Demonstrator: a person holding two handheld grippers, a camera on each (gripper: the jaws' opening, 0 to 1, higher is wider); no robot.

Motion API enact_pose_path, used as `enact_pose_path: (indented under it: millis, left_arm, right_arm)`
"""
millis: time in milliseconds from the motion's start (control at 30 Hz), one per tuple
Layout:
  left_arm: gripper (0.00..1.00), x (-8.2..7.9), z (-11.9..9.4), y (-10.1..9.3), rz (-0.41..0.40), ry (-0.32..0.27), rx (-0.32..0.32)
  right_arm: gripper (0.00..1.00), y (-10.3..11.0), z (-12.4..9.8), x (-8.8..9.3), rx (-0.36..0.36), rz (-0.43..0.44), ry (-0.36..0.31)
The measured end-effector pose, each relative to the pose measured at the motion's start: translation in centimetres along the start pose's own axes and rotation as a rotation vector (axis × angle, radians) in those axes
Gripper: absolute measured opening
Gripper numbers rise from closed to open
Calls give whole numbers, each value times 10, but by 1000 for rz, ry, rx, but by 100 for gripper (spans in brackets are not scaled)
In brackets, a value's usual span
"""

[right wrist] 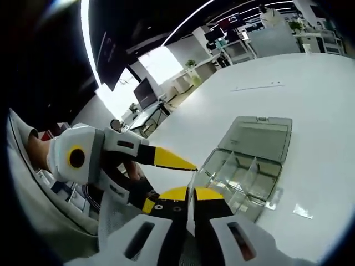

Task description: Insert the divider into the dual guide fixture by aligning both edges with the guide slots and pushing it downward to the bottom, including one-sided entry, uneven engagement, binding, and posture correction.

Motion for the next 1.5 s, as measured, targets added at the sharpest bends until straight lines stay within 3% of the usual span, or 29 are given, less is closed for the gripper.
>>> enact_pose_path:
  millis: [433, 1167, 1500]
  left_arm:
    - [29, -4, 0, 3, 24, 4, 3]
    - [29, -5, 2, 0, 26, 4, 7]
    - [30, -3, 3, -1, -5, 6, 23]
  right_arm:
    - [0, -2, -4, -2, -20, 94, -17]
    - [0, -2, 0, 5, -22, 104, 7]
    - [0, -1, 1, 8, -20, 157, 25]
Point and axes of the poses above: the point that each gripper's makers call its tool centre point, and the gripper's own axes: z roughly forward along the fingers, y roughly to its left, x roughly out of its underside, the point moved 4 cm from there along -z, roughly backward along the fingers
